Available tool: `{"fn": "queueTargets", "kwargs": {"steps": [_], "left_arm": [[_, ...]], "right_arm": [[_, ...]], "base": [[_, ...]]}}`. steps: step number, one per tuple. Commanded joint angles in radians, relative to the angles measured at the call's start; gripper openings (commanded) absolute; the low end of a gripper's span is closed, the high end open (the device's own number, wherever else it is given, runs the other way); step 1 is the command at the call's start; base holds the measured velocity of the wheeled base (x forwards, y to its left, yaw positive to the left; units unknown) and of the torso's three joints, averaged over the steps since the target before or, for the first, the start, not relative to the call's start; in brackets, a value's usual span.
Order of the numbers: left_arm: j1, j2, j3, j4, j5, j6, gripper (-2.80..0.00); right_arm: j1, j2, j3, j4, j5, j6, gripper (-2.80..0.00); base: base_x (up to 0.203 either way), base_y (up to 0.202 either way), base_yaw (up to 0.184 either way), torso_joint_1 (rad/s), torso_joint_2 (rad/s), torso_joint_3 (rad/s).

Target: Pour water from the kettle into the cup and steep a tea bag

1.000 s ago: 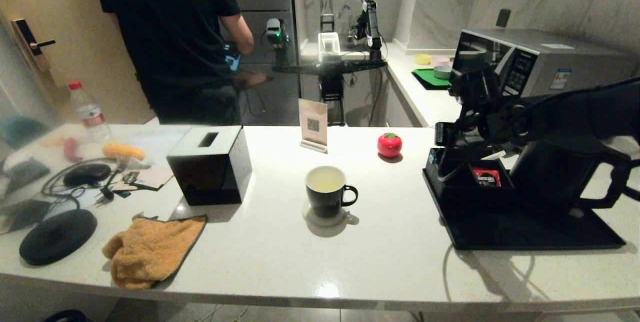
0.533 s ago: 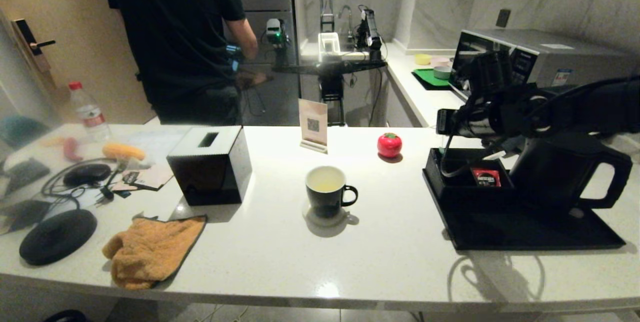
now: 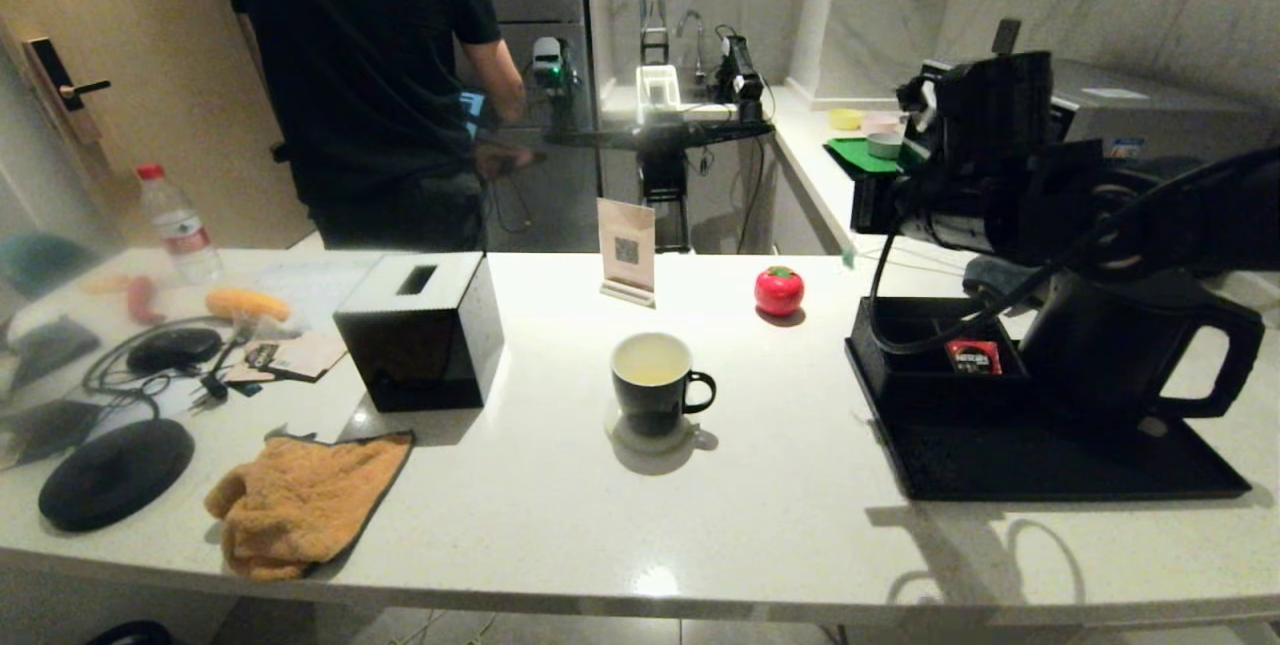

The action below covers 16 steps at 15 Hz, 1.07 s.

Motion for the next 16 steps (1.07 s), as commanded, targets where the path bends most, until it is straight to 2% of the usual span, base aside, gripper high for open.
{"fn": "queueTargets", "kwargs": {"steps": [1, 9, 12, 16], "left_arm": [[0.0, 0.0, 0.0, 0.0, 0.0, -0.001, -2.8], [0.0, 0.0, 0.0, 0.0, 0.0, -0.001, -2.8], [0.0, 0.0, 0.0, 0.0, 0.0, -0.001, -2.8], [0.0, 0.0, 0.0, 0.0, 0.0, -0.001, -2.8]], "right_arm": [[0.022, -0.01, -0.01, -0.035, 0.003, -0.02, -2.8], [0.126, -0.041, -0.004, -0.047, 0.003, -0.023, -2.8], [0.162, -0.04, -0.005, -0.124, 0.002, -0.023, -2.8], [0.218, -0.031, -0.016, -0.14, 0.002, -0.026, -2.8]], "base": [[0.0, 0.0, 0.0, 0.0, 0.0, 0.0], [0.0, 0.0, 0.0, 0.0, 0.0, 0.0], [0.0, 0.0, 0.0, 0.0, 0.0, 0.0], [0.0, 0.0, 0.0, 0.0, 0.0, 0.0]]}}
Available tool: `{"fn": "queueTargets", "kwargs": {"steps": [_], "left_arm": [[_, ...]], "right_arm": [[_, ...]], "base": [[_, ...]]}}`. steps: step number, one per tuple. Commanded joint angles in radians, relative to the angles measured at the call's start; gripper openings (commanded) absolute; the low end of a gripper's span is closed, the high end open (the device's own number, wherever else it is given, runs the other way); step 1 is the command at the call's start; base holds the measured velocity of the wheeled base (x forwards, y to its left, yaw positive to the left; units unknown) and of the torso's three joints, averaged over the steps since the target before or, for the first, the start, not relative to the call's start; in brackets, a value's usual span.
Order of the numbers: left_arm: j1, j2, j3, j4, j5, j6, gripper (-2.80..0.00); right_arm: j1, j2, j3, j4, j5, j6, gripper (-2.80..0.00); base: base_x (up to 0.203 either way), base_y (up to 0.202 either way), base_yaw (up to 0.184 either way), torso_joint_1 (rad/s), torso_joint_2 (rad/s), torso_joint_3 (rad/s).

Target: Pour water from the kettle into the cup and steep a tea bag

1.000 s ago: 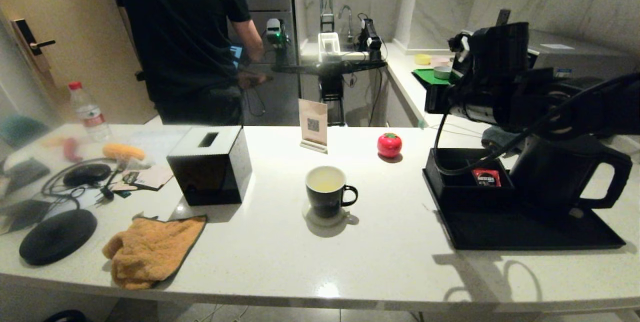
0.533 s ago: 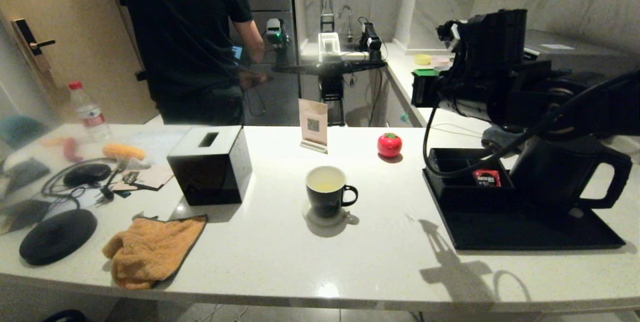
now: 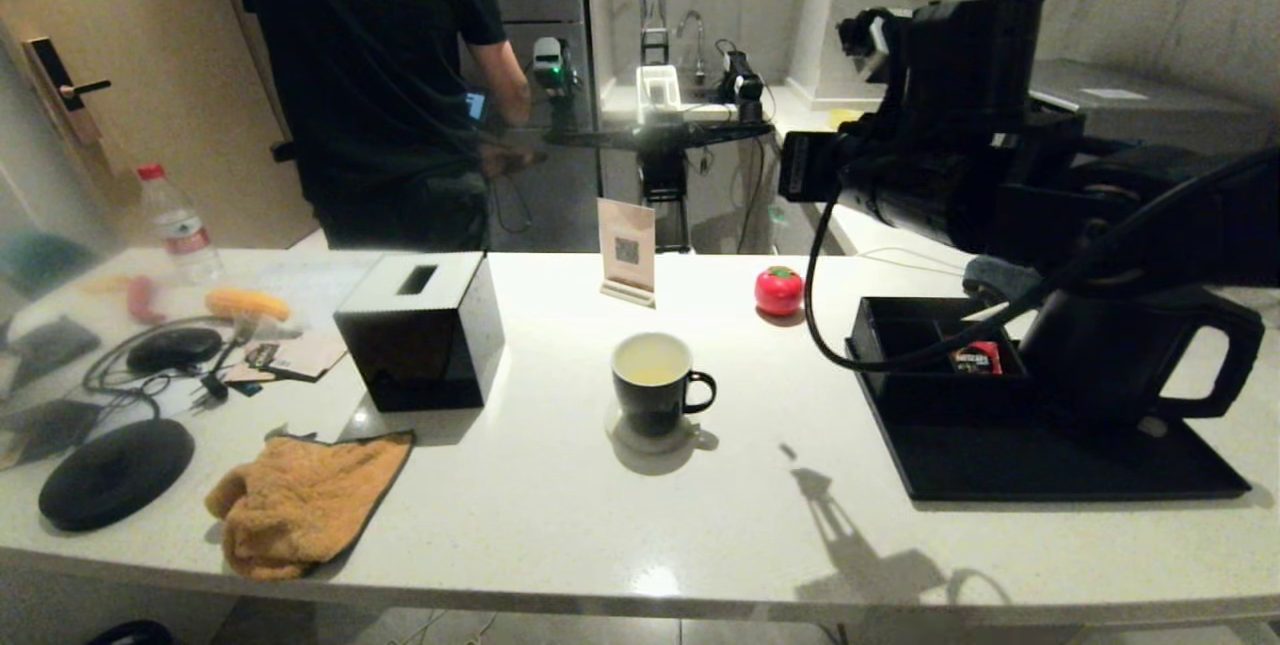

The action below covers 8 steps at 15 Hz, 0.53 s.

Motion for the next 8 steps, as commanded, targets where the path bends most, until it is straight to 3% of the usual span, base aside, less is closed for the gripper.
{"fn": "queueTargets", "kwargs": {"steps": [1, 8], "left_arm": [[0.0, 0.001, -0.001, 0.0, 0.0, -0.001, -2.8], [0.0, 0.001, 0.0, 0.0, -0.001, 0.001, -2.8]], "right_arm": [[0.036, 0.011, -0.003, -0.017, -0.001, 0.0, -2.8], [0.113, 0.001, 0.0, -0.061, -0.008, -0.018, -2.8]], "base": [[0.0, 0.0, 0.0, 0.0, 0.0, 0.0], [0.0, 0.0, 0.0, 0.0, 0.0, 0.0]]}}
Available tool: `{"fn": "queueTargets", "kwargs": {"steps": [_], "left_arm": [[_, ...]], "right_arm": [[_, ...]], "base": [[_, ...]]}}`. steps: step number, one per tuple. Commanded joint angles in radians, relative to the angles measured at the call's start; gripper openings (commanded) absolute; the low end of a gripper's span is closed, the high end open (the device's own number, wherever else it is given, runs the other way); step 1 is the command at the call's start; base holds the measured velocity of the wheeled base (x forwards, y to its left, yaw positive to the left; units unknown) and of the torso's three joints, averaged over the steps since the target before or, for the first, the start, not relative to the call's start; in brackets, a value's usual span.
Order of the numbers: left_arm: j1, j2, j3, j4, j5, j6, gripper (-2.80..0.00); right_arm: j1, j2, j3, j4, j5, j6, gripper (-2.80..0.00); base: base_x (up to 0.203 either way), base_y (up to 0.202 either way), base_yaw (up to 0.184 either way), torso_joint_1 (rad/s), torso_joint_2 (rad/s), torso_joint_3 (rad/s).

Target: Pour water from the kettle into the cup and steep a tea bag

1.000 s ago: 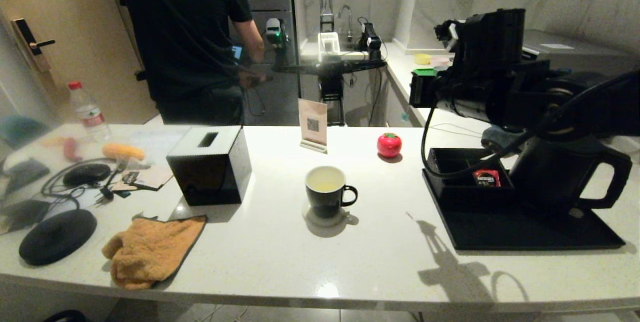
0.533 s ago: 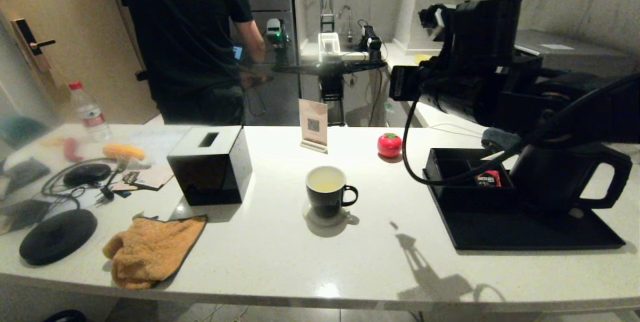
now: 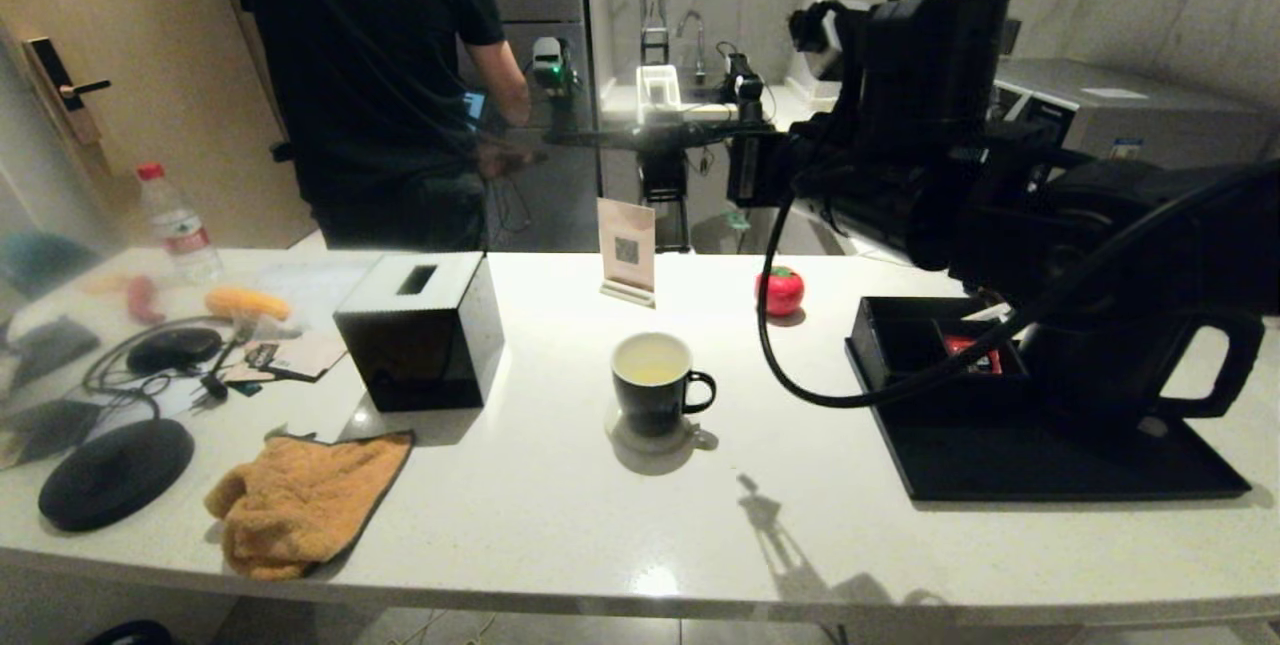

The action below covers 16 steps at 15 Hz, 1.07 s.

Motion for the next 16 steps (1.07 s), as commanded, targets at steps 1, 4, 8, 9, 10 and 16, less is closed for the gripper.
{"fn": "queueTargets", "kwargs": {"steps": [1, 4, 8, 9, 10, 16], "left_arm": [[0.0, 0.0, 0.001, 0.0, -0.001, -0.003, -2.8], [0.0, 0.0, -0.001, 0.0, -0.006, 0.001, -2.8], [0.0, 0.0, -0.004, 0.016, -0.007, 0.001, -2.8], [0.0, 0.0, -0.004, 0.018, -0.007, 0.001, -2.8], [0.0, 0.0, -0.004, 0.018, -0.009, 0.005, -2.8], [0.0, 0.0, -0.008, 0.019, -0.022, 0.033, -2.8]], "right_arm": [[0.02, -0.013, 0.005, -0.003, -0.001, -0.017, -2.8], [0.04, -0.038, 0.028, -0.003, 0.0, -0.018, -2.8], [0.061, -0.042, 0.071, -0.042, -0.003, -0.019, -2.8], [0.069, -0.042, 0.088, -0.069, -0.002, -0.019, -2.8], [0.073, -0.043, 0.1, -0.083, -0.002, -0.019, -2.8], [0.078, -0.055, 0.149, -0.124, -0.007, -0.021, -2.8]], "base": [[0.0, 0.0, 0.0, 0.0, 0.0, 0.0], [0.0, 0.0, 0.0, 0.0, 0.0, 0.0], [0.0, 0.0, 0.0, 0.0, 0.0, 0.0], [0.0, 0.0, 0.0, 0.0, 0.0, 0.0], [0.0, 0.0, 0.0, 0.0, 0.0, 0.0], [0.0, 0.0, 0.0, 0.0, 0.0, 0.0]]}}
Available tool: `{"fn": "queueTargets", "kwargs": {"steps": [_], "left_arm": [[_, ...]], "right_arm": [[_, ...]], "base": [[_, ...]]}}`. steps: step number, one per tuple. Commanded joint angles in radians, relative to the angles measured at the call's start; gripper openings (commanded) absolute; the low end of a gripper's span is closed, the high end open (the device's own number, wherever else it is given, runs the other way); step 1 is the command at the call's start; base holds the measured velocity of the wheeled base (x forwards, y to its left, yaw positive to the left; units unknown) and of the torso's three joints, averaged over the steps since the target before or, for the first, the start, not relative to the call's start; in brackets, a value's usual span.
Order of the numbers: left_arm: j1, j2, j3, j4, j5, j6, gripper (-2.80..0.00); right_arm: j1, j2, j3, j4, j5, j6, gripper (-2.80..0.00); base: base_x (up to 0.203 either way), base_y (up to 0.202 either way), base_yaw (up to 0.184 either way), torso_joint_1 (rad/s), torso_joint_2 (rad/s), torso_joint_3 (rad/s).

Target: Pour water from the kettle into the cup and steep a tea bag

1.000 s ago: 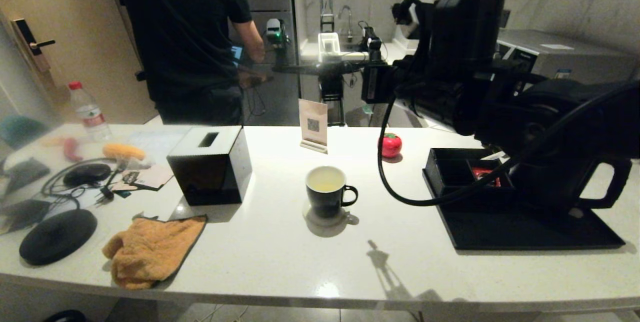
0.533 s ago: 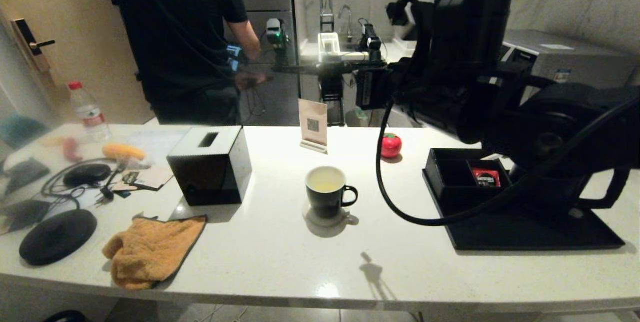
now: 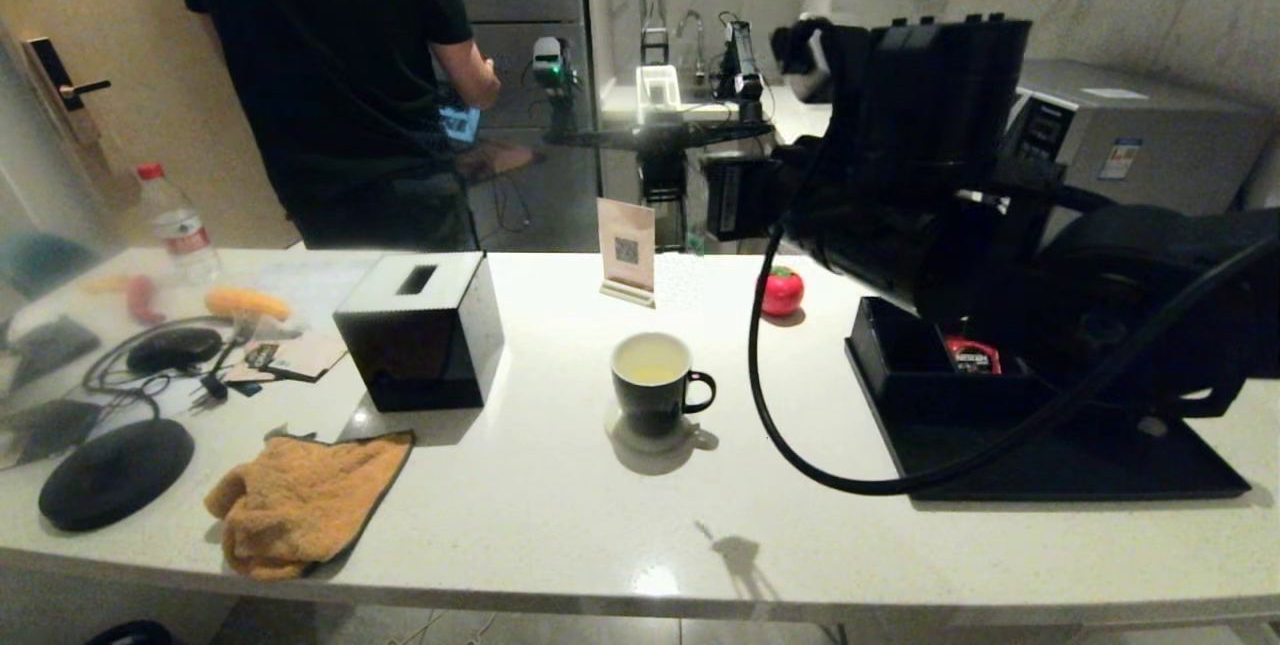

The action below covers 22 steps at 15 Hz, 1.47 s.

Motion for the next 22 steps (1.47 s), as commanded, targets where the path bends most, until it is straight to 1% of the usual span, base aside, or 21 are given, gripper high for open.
{"fn": "queueTargets", "kwargs": {"steps": [1, 6, 8, 9, 12, 14, 18, 20, 22], "left_arm": [[0.0, 0.0, -0.004, 0.002, -0.014, 0.025, -2.8], [0.0, 0.0, -0.022, 0.002, -0.024, 0.028, -2.8], [0.0, 0.012, -0.056, 0.001, -0.129, 0.025, -2.8], [0.0, 0.038, -0.07, 0.0, -0.153, 0.026, -2.8], [-0.004, 0.151, -0.122, -0.013, -0.169, 0.025, -2.8], [-0.024, 0.25, -0.174, -0.025, -0.174, 0.025, -2.8], [-0.1, 0.553, -0.331, -0.066, -0.207, 0.029, -2.8], [-0.154, 0.714, -0.415, -0.109, -0.222, 0.03, -2.8], [-0.244, 0.86, -0.472, -0.177, -0.23, 0.029, -2.8]], "right_arm": [[0.001, 0.004, 0.006, -0.011, -0.002, 0.0, -2.8], [0.003, 0.015, 0.018, -0.012, -0.002, 0.0, -2.8], [0.003, 0.015, 0.027, -0.011, -0.002, 0.0, -2.8], [0.003, 0.016, 0.031, -0.012, -0.002, 0.0, -2.8], [0.003, 0.019, 0.041, -0.014, 0.0, 0.001, -2.8], [0.003, 0.029, 0.034, -0.015, 0.0, 0.001, -2.8], [0.003, 0.027, 0.026, -0.015, 0.0, 0.001, -2.8], [0.003, 0.033, 0.008, -0.015, 0.0, 0.001, -2.8], [0.003, 0.044, -0.029, -0.014, 0.001, 0.001, -2.8]], "base": [[0.0, 0.0, 0.0, 0.0, 0.0, 0.0], [0.0, 0.0, 0.0, 0.0, 0.0, 0.0], [0.0, 0.0, 0.0, 0.0, 0.0, 0.0], [0.0, 0.0, 0.0, 0.0, 0.0, 0.0], [0.0, 0.0, 0.0, 0.0, 0.0, 0.0], [0.0, 0.0, 0.0, 0.0, 0.0, 0.0], [0.0, 0.0, 0.0, 0.0, 0.0, 0.0], [0.0, 0.0, 0.0, 0.0, 0.0, 0.0], [0.0, 0.0, 0.0, 0.0, 0.0, 0.0]]}}
